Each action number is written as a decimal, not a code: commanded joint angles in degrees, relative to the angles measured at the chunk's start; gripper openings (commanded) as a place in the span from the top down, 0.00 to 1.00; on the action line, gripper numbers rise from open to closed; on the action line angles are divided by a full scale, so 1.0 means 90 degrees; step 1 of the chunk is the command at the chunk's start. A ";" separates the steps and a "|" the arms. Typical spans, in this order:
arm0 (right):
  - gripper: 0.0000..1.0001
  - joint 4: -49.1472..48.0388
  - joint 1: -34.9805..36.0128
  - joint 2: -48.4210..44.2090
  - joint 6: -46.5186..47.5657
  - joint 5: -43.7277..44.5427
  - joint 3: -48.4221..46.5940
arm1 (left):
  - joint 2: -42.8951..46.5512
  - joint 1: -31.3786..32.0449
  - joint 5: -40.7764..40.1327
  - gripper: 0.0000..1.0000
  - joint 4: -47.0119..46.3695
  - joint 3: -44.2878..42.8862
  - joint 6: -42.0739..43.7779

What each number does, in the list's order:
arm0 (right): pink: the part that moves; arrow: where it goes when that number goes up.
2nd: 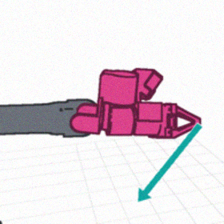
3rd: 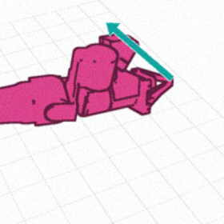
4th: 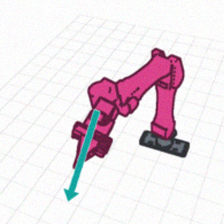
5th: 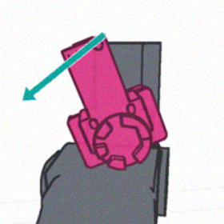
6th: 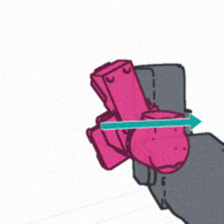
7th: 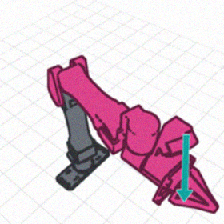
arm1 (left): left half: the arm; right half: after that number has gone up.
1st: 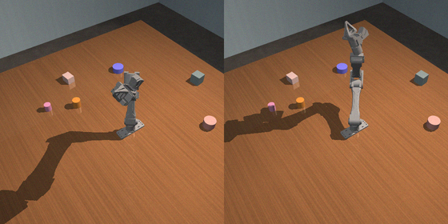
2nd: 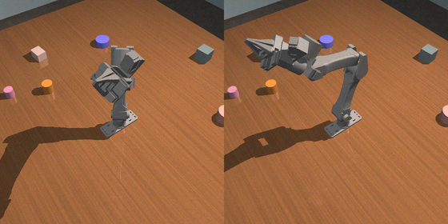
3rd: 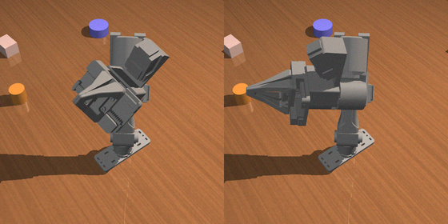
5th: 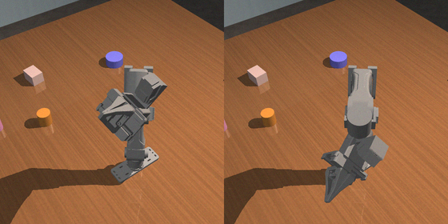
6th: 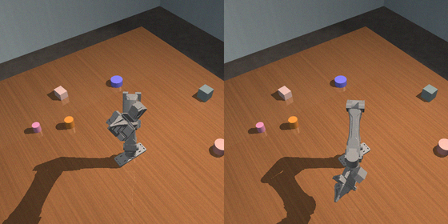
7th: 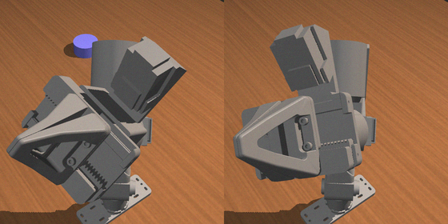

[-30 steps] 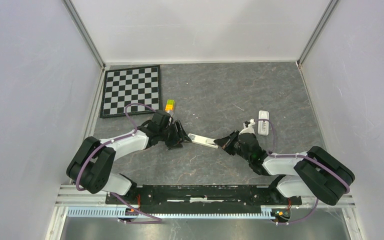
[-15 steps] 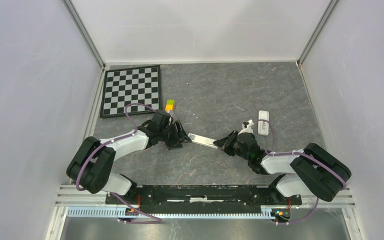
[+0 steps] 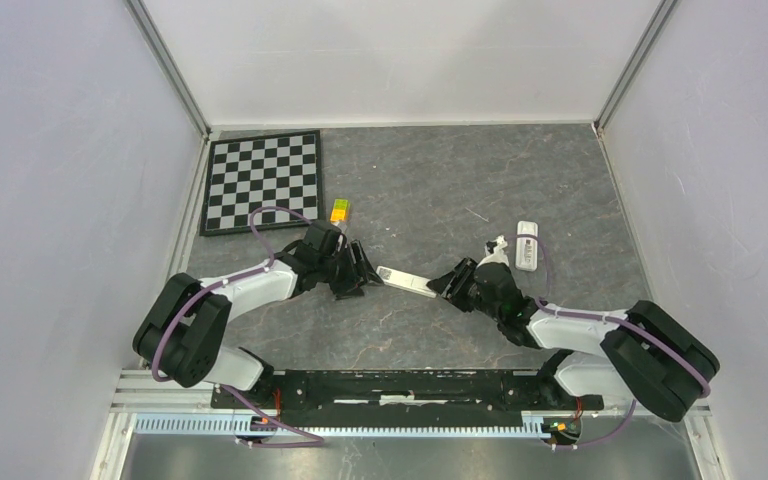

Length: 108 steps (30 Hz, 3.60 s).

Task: Load the batteries into the remote control
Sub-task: Load the battery cover into the remote control.

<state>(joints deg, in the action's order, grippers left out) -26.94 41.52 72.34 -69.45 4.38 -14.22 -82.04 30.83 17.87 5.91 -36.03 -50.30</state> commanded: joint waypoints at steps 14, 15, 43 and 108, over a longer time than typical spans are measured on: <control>0.46 0.0824 0.0021 0.0017 0.0908 0.0395 -0.0541 | -0.0080 -0.0015 -0.0841 0.16 0.0423 -0.0843 0.0667; 0.45 0.0788 0.0024 0.0082 0.0954 0.0386 -0.0581 | -0.0152 -0.0017 -0.0860 0.16 0.0438 -0.0907 0.0716; 0.78 0.1010 0.0006 0.0568 0.1239 0.0459 -0.0495 | -0.1384 -0.0007 -0.0096 0.40 -0.0292 -0.0887 0.1255; 0.41 0.3911 0.0998 -0.1035 0.1962 0.0151 -0.1161 | -0.0345 0.0530 -0.1144 0.23 0.0223 -0.0346 0.1391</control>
<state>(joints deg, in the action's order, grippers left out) 6.04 50.83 65.58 -52.71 10.07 -24.25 -84.33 35.62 9.80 3.05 -37.63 -42.74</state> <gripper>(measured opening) 0.597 0.791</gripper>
